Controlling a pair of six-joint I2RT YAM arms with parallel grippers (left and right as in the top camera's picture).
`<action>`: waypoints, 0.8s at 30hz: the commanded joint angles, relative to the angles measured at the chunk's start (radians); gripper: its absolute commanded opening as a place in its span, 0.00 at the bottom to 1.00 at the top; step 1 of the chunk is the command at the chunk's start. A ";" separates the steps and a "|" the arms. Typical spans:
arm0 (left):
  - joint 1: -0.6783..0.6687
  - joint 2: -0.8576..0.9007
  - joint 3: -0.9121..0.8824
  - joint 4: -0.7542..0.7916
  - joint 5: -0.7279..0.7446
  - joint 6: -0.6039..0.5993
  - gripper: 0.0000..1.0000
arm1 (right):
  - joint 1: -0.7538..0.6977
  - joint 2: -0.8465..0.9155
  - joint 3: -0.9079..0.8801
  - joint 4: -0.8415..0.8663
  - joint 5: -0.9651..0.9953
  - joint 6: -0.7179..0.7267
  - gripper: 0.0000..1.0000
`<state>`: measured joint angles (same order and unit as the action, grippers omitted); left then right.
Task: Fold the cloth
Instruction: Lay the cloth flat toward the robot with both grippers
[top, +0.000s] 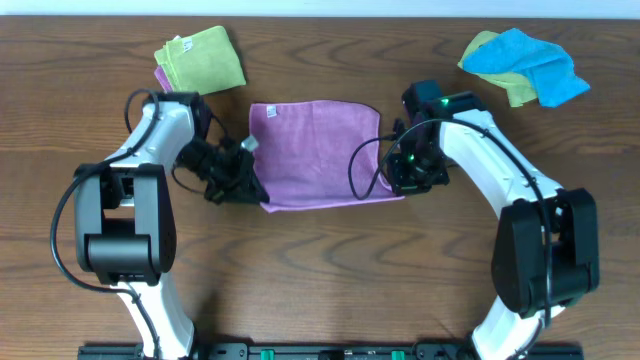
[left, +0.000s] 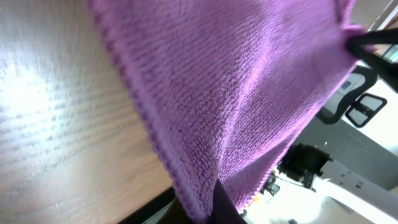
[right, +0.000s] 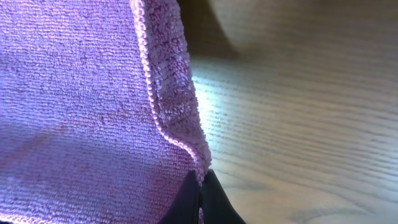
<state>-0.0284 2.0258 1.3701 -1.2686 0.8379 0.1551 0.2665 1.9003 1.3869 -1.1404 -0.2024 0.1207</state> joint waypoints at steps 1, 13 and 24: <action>0.008 -0.021 -0.046 0.002 -0.038 0.037 0.06 | 0.017 -0.044 -0.021 -0.003 0.037 -0.005 0.02; 0.008 -0.024 -0.107 0.000 -0.095 0.079 0.06 | 0.036 -0.064 -0.143 0.023 0.094 0.047 0.01; 0.008 -0.196 -0.274 0.138 -0.086 0.008 0.06 | 0.036 -0.276 -0.364 0.151 0.092 0.097 0.02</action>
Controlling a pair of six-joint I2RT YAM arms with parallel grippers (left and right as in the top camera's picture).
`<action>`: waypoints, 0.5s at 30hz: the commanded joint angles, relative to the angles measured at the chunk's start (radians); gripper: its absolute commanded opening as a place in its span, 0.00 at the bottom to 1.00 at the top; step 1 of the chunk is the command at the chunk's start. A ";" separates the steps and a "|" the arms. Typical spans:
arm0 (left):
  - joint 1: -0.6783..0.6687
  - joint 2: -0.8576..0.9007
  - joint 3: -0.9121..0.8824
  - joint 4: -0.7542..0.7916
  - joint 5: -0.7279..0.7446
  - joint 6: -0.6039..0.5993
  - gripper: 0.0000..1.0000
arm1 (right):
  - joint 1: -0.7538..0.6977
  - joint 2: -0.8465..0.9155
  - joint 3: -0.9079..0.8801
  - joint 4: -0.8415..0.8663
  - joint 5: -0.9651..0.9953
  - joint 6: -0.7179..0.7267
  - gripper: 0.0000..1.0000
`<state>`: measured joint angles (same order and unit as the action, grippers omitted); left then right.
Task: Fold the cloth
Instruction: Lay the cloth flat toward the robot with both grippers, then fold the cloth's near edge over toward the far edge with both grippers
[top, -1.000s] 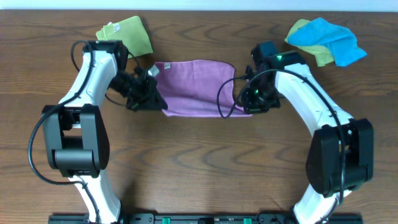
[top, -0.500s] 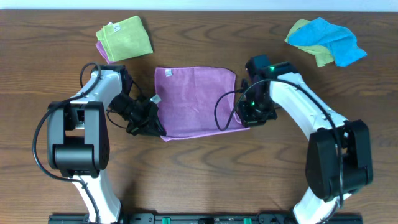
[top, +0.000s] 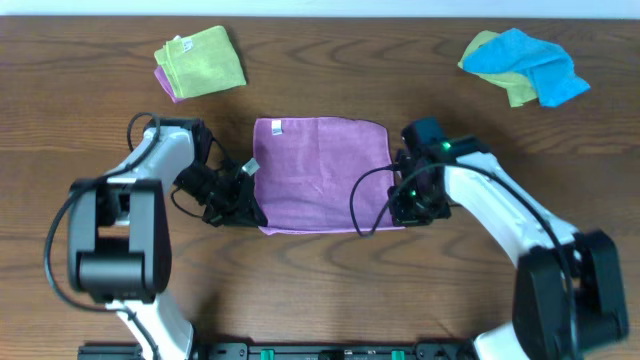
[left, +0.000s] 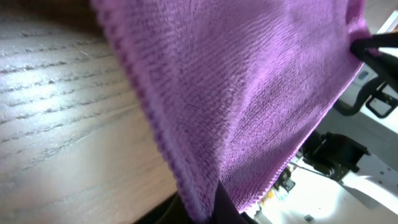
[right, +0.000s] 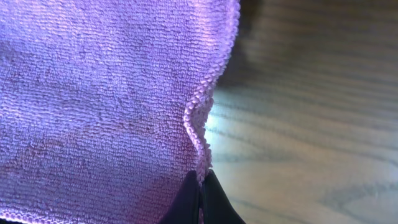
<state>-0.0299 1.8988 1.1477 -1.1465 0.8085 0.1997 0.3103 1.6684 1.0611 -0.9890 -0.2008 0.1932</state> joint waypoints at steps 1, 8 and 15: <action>0.010 -0.096 -0.080 0.035 -0.056 -0.052 0.06 | -0.008 -0.058 -0.052 0.002 0.090 0.028 0.02; 0.010 -0.270 -0.289 0.173 -0.057 -0.180 0.06 | -0.008 -0.138 -0.162 0.013 0.077 0.055 0.01; 0.010 -0.409 -0.408 0.273 -0.057 -0.346 0.06 | -0.008 -0.203 -0.248 0.056 0.063 0.077 0.02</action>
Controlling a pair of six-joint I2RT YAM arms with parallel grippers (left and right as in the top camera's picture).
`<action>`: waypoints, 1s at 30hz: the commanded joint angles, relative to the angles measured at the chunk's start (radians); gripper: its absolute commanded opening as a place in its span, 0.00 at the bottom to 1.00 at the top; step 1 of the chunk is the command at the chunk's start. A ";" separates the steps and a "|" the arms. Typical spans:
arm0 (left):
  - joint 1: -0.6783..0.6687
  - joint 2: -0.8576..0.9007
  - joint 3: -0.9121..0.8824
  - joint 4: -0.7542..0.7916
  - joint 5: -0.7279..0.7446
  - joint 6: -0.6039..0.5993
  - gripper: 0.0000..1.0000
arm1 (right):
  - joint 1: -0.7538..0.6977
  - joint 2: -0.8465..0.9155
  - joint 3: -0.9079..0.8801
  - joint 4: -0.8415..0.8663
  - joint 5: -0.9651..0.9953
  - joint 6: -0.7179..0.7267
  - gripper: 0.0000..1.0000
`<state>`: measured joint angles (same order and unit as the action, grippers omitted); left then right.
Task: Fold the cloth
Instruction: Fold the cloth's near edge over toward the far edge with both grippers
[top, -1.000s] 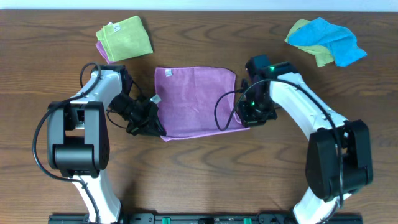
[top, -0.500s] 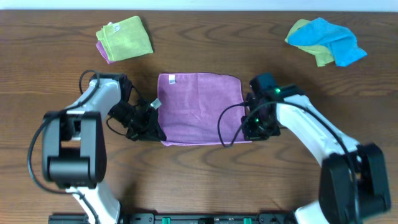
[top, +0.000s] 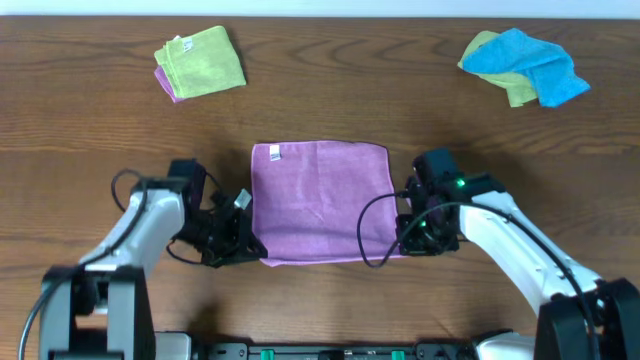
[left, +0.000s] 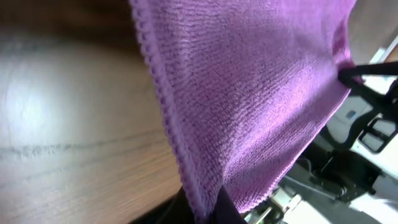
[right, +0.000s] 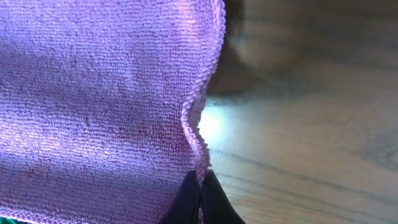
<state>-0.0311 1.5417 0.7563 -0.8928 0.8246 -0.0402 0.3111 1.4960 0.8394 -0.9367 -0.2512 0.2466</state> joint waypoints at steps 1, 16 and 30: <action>0.011 -0.063 -0.016 0.028 -0.073 -0.126 0.06 | -0.008 -0.036 -0.026 0.015 0.111 0.024 0.01; 0.011 -0.201 -0.016 0.311 -0.183 -0.506 0.06 | -0.008 -0.064 -0.026 0.385 0.124 0.031 0.01; 0.010 -0.075 -0.016 0.725 -0.285 -0.668 0.06 | -0.008 0.034 -0.023 0.642 0.208 0.037 0.01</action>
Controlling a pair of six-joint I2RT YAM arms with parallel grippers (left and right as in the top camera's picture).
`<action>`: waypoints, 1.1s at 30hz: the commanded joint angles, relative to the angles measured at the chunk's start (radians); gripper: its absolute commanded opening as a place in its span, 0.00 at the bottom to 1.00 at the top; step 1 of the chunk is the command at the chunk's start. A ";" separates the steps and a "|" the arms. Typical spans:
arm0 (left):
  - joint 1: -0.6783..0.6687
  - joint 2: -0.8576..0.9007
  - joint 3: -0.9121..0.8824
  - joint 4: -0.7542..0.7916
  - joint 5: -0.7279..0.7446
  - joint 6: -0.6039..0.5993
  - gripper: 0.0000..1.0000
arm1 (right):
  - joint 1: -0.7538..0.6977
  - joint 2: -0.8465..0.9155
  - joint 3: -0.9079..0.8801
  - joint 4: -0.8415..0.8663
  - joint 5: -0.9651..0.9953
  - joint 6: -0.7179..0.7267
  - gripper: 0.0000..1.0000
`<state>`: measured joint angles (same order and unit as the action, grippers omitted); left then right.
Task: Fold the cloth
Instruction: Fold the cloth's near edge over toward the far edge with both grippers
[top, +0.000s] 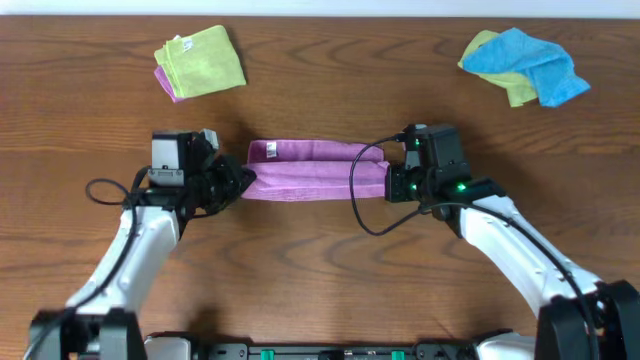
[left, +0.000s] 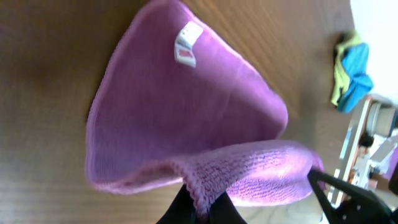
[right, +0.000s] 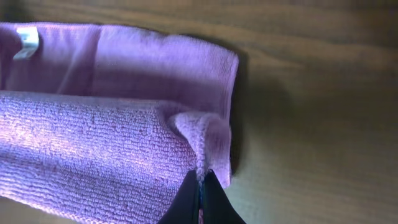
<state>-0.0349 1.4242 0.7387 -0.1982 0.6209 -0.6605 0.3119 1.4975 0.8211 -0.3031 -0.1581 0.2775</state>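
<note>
The purple cloth (top: 315, 168) lies as a narrow band across the table's middle, its near edge lifted and curled over the far part. A white tag (left: 186, 45) marks its far left corner. My left gripper (top: 243, 181) is shut on the cloth's near left corner (left: 200, 198). At the band's right end my right gripper (top: 389, 183) is shut on the near right corner (right: 200, 177). Both held corners hang above the flat far half (right: 124, 59).
A folded green cloth (top: 200, 60) over a purple one sits at the back left. A crumpled blue and green pile (top: 525, 65) lies at the back right. Bare wooden table (top: 320, 270) spreads in front of the cloth.
Both grippers have moved away from the front edge toward the far side with the near corners. The cloth, spread flat and square before, now shows as a narrow doubled band.
At first both grippers held the near corners with the cloth farther back and slightly skewed. At the two later moments the cloth lay nearer the front edge each time, spread flat. Now the near edge is raised over the far half.
</note>
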 joint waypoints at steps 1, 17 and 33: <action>0.014 0.062 0.002 0.060 -0.082 -0.053 0.06 | -0.009 0.045 -0.004 0.029 0.117 0.007 0.01; 0.014 0.271 0.024 0.365 -0.139 -0.107 0.06 | -0.009 0.223 0.074 0.164 0.178 0.006 0.01; 0.014 0.436 0.150 0.412 -0.156 -0.106 0.06 | -0.009 0.309 0.102 0.222 0.195 -0.005 0.01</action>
<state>-0.0414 1.8458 0.8593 0.2104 0.5529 -0.7628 0.3130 1.7802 0.9165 -0.0746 -0.0738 0.2779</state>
